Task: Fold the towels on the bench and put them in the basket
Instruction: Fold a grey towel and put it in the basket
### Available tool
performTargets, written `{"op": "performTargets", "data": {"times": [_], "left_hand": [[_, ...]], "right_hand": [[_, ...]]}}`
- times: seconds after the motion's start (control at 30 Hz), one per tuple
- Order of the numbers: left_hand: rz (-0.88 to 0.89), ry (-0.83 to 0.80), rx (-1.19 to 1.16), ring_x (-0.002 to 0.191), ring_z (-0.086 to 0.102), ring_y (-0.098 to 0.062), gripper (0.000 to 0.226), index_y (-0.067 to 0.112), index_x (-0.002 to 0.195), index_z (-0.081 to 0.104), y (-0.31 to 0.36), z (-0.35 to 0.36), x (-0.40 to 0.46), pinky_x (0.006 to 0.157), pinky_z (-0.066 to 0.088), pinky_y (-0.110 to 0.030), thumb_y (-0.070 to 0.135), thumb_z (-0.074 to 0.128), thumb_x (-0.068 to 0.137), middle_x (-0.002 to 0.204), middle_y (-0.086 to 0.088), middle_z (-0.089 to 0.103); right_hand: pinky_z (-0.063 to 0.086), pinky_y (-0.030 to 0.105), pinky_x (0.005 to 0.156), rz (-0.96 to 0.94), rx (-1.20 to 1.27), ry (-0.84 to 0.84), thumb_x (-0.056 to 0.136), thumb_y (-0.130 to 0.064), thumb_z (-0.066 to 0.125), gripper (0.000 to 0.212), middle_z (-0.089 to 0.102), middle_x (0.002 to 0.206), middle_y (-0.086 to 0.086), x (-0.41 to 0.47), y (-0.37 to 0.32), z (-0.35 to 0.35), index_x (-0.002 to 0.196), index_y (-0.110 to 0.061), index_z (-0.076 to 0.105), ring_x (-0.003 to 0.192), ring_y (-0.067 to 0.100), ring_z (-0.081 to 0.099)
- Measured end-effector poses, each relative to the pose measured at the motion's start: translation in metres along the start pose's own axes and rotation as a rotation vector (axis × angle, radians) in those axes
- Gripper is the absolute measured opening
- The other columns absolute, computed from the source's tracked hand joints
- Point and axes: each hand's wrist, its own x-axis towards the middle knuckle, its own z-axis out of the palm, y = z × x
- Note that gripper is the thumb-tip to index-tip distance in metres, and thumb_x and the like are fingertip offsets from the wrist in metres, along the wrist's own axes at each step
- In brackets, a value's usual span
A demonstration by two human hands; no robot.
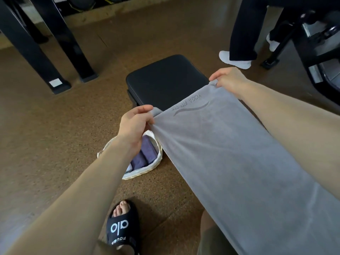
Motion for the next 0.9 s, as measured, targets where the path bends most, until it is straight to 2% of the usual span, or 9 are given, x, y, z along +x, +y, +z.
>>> {"op": "performTargets", "data": {"times": [0.13,0.17,0.23,0.37,0.5,0.57,0.67,0.8,0.9], "left_hand": [[0.057,0.099,-0.011,0.084,0.063,-0.018,0.042,0.018,0.106,0.074,0.0,-0.007,0.006,0.081,0.059,-0.032,-0.006,0.062,0.074,0.096,-0.005,0.071],[0.06,0.115,-0.025,0.082,0.065,-0.019,0.037,0.017,0.106,0.074,-0.001,-0.008,0.007,0.079,0.06,-0.031,-0.003,0.064,0.076,0.097,-0.007,0.072],[0.065,0.148,-0.041,0.079,0.066,-0.018,0.025,0.014,0.105,0.074,-0.003,-0.009,0.011,0.075,0.061,-0.03,0.004,0.067,0.083,0.097,-0.01,0.075],[0.145,0.234,0.116,0.09,0.072,-0.019,0.018,0.022,0.1,0.074,-0.012,-0.008,0.021,0.086,0.062,-0.038,0.012,0.065,0.088,0.097,-0.001,0.075],[0.218,0.269,0.273,0.087,0.064,-0.004,0.029,0.024,0.111,0.071,-0.014,-0.006,0.026,0.071,0.048,-0.014,0.007,0.061,0.09,0.098,0.009,0.068],[0.2,0.296,0.268,0.083,0.06,0.0,0.034,0.023,0.112,0.07,-0.015,-0.005,0.03,0.067,0.044,-0.009,0.002,0.058,0.089,0.097,0.012,0.065],[0.176,0.33,0.24,0.087,0.059,0.002,0.037,0.024,0.115,0.069,-0.017,-0.009,0.036,0.071,0.044,-0.011,0.001,0.058,0.089,0.099,0.014,0.064],[0.181,0.327,0.238,0.099,0.061,0.0,0.04,0.026,0.123,0.067,-0.023,-0.012,0.046,0.085,0.05,-0.02,0.003,0.056,0.092,0.105,0.017,0.064],[0.202,0.312,0.281,0.099,0.062,0.0,0.044,0.027,0.126,0.065,-0.027,-0.012,0.053,0.089,0.052,-0.024,0.002,0.054,0.092,0.104,0.016,0.065]], "right_hand": [[0.056,0.025,0.082,-0.01,0.199,0.043,0.09,0.002,0.055,0.036,0.072,0.105,-0.005,0.011,-0.004,0.001,0.1,-0.024,0.078,0.1,0.015,0.069],[0.054,0.025,0.085,-0.029,0.21,0.066,0.09,0.003,0.053,0.038,0.071,0.107,-0.005,0.013,-0.004,0.002,0.104,-0.022,0.077,0.102,0.015,0.067],[0.047,0.023,0.091,-0.071,0.158,0.129,0.091,0.002,0.051,0.038,0.067,0.113,-0.002,0.019,-0.005,0.006,0.113,-0.019,0.073,0.109,0.014,0.061],[0.044,0.019,0.082,-0.104,0.053,0.181,0.095,-0.004,0.059,0.028,0.068,0.12,0.003,0.031,-0.007,0.018,0.116,-0.02,0.07,0.109,0.016,0.063],[0.044,0.022,0.084,-0.096,0.055,0.211,0.095,-0.007,0.059,0.025,0.068,0.121,0.003,0.04,-0.01,0.025,0.115,-0.019,0.068,0.113,0.018,0.062],[0.044,0.023,0.088,-0.094,0.063,0.218,0.094,-0.007,0.058,0.026,0.067,0.122,0.004,0.044,-0.013,0.027,0.115,-0.019,0.068,0.115,0.019,0.061],[0.043,0.023,0.089,-0.094,0.032,0.224,0.095,-0.008,0.059,0.026,0.067,0.124,0.004,0.052,-0.022,0.035,0.117,-0.017,0.069,0.117,0.02,0.061],[0.042,0.022,0.089,-0.093,-0.018,0.263,0.098,-0.007,0.057,0.026,0.065,0.128,0.004,0.061,-0.029,0.045,0.12,-0.016,0.068,0.12,0.021,0.059],[0.044,0.025,0.093,-0.077,-0.065,0.277,0.101,-0.008,0.055,0.027,0.064,0.131,0.006,0.065,-0.03,0.051,0.123,-0.013,0.068,0.123,0.023,0.058]]}}
